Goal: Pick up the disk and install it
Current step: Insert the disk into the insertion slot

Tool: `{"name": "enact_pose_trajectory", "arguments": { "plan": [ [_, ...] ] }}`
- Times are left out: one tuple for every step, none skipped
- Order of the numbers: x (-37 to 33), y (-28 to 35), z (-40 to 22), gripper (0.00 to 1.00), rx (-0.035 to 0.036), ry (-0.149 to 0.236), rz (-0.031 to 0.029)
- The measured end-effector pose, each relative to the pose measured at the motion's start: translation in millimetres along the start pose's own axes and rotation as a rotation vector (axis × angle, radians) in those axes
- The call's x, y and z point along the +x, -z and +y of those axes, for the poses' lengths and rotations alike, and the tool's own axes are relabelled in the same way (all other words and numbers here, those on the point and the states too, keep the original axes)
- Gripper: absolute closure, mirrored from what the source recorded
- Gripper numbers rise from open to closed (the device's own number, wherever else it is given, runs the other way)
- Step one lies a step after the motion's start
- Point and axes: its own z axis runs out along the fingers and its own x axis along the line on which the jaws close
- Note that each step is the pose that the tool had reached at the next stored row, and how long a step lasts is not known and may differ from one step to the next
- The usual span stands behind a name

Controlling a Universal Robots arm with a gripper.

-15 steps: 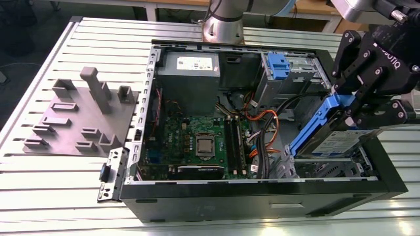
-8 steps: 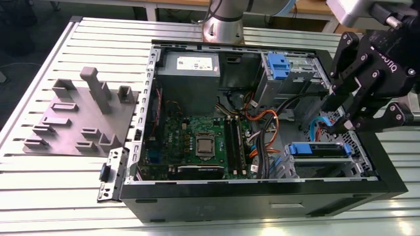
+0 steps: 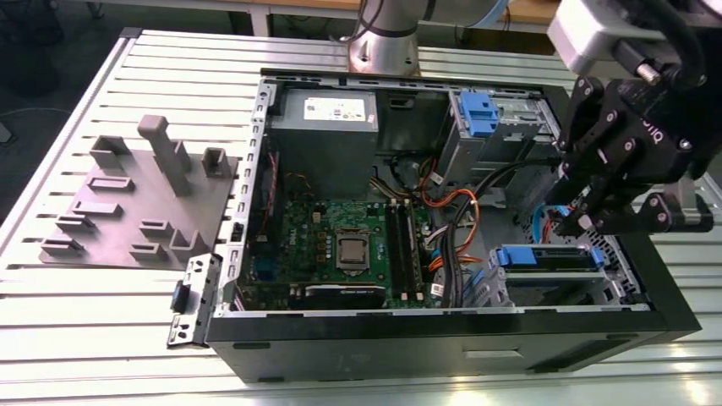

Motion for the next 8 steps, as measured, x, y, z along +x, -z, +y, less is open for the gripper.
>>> {"name": "enact_pose_trajectory", "arguments": {
  "plan": [
    [0.1, -2.1, 0.0, 0.64, 0.0, 0.0, -0.0002],
    [0.2, -3.8, 0.0, 0.7, 0.0, 0.0, -0.0002],
    [0.2, -5.6, 0.0, 0.76, 0.0, 0.0, 0.0],
    [0.3, -7.4, 0.0, 0.76, 0.0, 0.0, 0.0],
    [0.4, -9.2, 0.0, 0.82, 0.0, 0.0, 0.0],
    [0.4, -11.0, 0.0, 0.87, 0.0, 0.0, 0.0],
    [0.5, -12.8, 0.0, 0.87, 0.0, 0.0, -0.0001],
    [0.5, -14.7, 0.0, 0.89, 0.0, 0.0, 0.0]
  ]
}}
